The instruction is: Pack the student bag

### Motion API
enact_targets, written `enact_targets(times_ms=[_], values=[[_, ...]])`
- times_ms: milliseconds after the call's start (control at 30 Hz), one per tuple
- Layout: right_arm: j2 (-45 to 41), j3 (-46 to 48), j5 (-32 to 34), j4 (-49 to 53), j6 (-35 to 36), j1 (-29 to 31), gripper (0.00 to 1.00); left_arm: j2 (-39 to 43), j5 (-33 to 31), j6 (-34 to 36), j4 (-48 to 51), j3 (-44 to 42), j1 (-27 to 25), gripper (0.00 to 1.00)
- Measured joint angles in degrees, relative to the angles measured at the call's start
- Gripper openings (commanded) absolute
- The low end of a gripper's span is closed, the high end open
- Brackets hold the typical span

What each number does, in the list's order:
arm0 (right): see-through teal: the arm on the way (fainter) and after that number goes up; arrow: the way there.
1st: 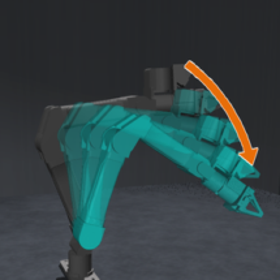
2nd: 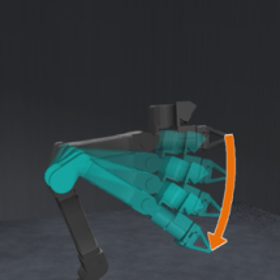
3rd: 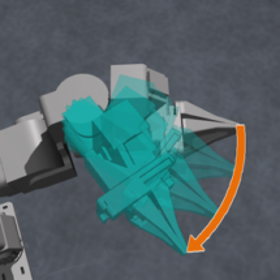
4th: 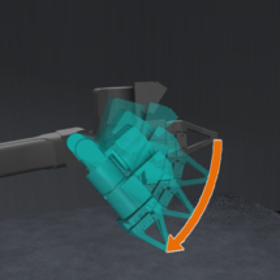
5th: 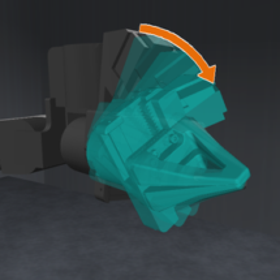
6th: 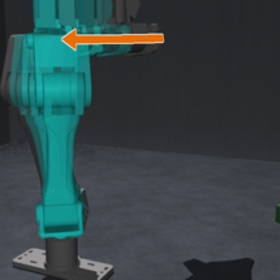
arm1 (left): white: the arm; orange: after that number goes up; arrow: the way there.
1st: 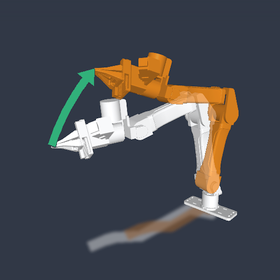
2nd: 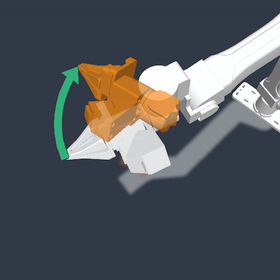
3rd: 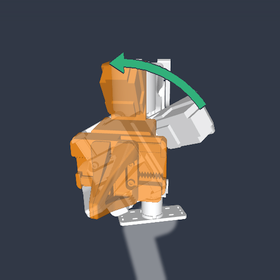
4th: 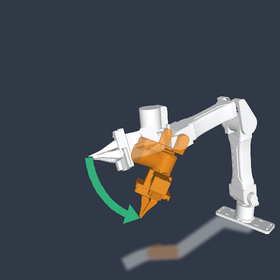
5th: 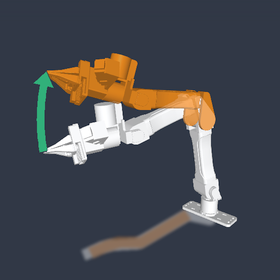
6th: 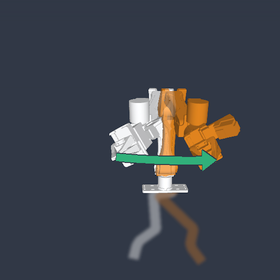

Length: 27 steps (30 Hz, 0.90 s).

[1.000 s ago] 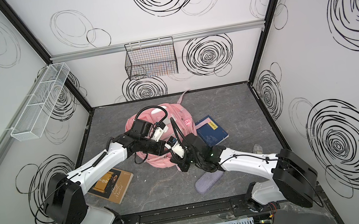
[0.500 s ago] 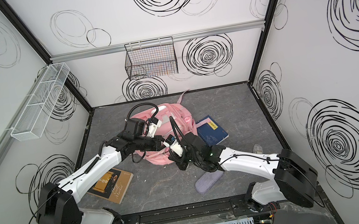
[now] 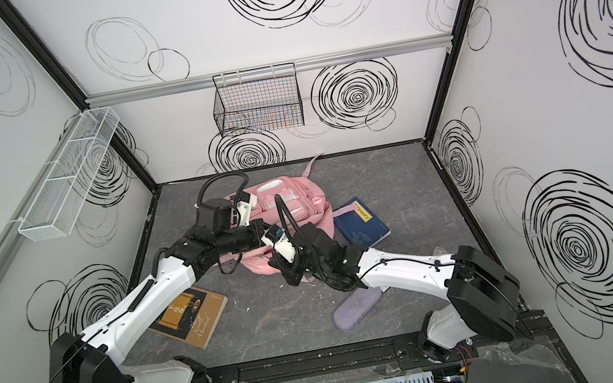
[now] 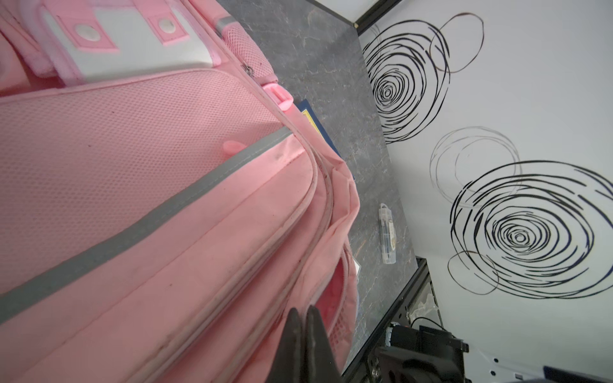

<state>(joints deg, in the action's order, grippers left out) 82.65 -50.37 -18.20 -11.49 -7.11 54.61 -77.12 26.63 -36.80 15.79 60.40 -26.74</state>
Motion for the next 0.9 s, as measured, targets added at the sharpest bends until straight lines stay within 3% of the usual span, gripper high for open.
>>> enact_targets(times_ms=[233, 600, 900], values=[[-0.3, 0.0, 3.9, -0.9, -1.6, 1.6, 0.0, 0.0, -0.5, -1.3, -0.9, 0.0, 0.1, 0.0], [-7.7, 7.3, 7.5, -2.7, -0.1, 2.4, 0.0, 0.9, 2.7, -7.0, -7.4, -1.1, 2.2, 0.0], [-5.7, 6.4, 11.6, -3.3, 3.6, 6.1, 0.0, 0.8, 3.7, -12.7, -12.8, -3.5, 2.4, 0.0]])
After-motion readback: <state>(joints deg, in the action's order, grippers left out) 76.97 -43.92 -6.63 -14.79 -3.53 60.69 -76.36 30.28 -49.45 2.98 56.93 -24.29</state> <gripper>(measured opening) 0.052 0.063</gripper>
